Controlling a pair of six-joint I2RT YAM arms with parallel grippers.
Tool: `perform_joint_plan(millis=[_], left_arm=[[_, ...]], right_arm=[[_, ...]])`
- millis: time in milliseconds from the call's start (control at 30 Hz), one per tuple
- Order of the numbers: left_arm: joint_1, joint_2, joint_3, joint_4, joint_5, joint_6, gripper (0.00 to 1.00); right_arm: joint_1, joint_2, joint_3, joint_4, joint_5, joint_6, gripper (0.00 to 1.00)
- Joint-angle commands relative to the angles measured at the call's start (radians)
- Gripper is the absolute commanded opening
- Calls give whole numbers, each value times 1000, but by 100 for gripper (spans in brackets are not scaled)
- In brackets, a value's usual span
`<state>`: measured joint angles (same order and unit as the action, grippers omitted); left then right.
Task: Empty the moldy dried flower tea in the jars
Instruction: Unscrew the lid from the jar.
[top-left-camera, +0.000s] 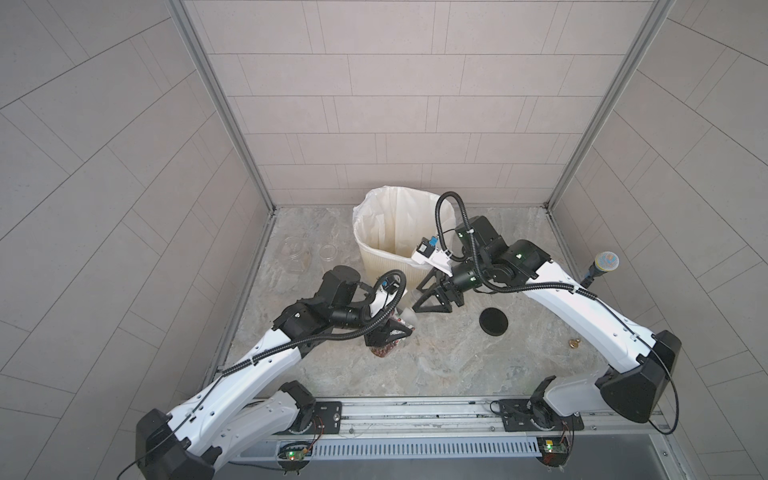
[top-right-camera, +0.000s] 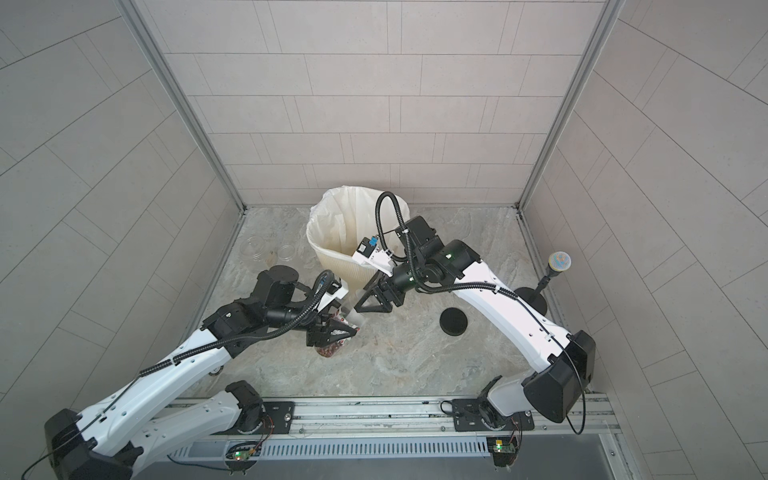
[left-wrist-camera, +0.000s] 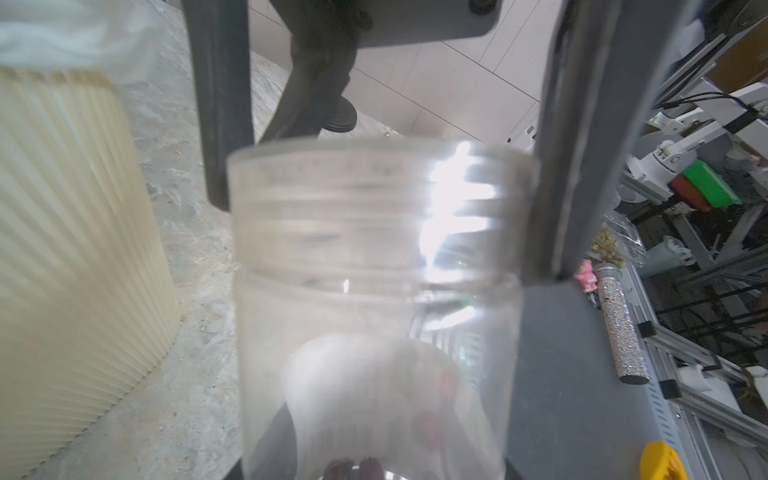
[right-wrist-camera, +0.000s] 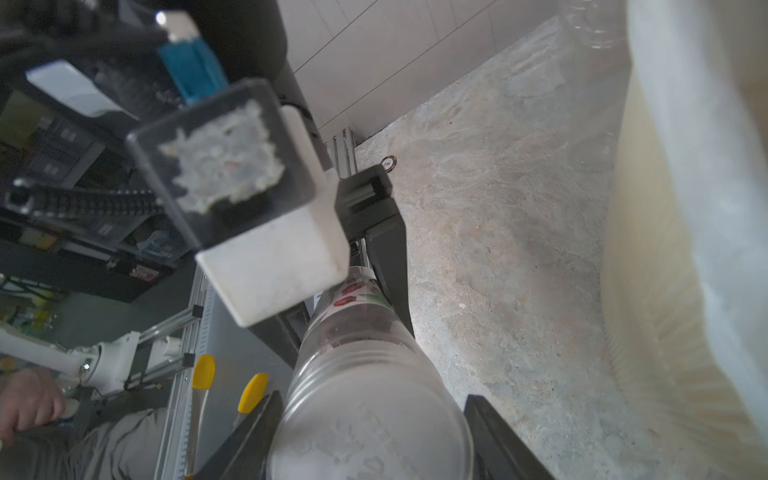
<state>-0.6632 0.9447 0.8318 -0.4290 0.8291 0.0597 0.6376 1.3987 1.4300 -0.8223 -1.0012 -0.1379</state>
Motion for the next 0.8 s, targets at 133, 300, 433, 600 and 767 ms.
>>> perform_joint_plan(millis=[133, 300, 433, 600, 767], left_arm=[[1, 0, 54, 34, 94, -18, 39], [1, -7, 48, 22, 52, 2, 39], [1, -13, 39, 18, -6, 26, 39], [1, -19, 35, 10, -54, 51, 39], [1, -39, 29, 10, -108, 67, 39]], right_arm=[[-13, -58, -75, 123, -206, -306, 54], [-13, -54, -46, 151, -201, -152, 85], [-13, -80, -39, 161, -79, -43, 100], [-15, -58, -1, 112, -27, 91, 100], [-16, 27, 107, -75, 103, 228, 99]])
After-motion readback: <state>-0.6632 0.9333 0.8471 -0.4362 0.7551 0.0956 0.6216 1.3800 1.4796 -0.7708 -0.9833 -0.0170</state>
